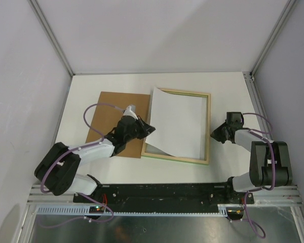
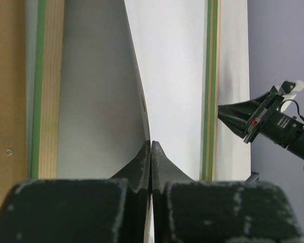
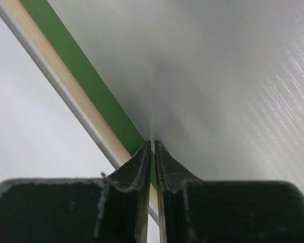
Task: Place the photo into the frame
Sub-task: Place the photo in the frame body.
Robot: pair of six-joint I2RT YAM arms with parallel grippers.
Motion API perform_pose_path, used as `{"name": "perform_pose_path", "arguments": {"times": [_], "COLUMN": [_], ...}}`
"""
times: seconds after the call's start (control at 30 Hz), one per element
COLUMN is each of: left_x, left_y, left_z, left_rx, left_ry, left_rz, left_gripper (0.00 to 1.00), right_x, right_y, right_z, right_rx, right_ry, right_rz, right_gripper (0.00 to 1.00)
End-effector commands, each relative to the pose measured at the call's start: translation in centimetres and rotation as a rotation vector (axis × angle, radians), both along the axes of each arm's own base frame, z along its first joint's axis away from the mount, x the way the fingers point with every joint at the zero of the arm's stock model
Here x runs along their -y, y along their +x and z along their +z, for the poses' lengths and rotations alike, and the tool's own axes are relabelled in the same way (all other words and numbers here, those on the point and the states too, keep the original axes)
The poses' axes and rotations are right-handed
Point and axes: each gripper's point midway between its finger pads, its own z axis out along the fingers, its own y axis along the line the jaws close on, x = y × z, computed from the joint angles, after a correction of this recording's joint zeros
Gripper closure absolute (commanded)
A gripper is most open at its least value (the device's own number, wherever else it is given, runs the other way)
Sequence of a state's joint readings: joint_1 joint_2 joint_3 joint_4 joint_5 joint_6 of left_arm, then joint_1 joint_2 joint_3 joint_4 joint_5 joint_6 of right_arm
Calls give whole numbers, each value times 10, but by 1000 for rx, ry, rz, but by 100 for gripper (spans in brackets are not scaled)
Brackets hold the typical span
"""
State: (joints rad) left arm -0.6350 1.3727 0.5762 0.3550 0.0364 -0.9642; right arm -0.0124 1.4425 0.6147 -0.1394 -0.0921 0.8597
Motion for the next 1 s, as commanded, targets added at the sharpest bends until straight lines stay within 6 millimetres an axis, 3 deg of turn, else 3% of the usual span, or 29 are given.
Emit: {"name": "perform_pose_path", "arguments": {"times": [0.0,0.73,0.8,0.97], "left_x": [20,50,49,40], "left_y": [2,8,8,6], "left_z": [15,-10,-10,-8], "left_rx": [57,18,21,31], "left_ry": [-33,-25,-21,27], "left_rz": [-68,-76,-82,-71], "left_gripper": [100,100,93,55], "right_x": [-7,-2,0,9], "right_y": [-4,-2,-1,5], "right_z": [-7,7,11,32], "right_rx": [-15,15,24,65], "right_ry": [13,0,-13,-72], "right_rz": [40,59,60,64], "right_gripper": [87,86,80,61]}}
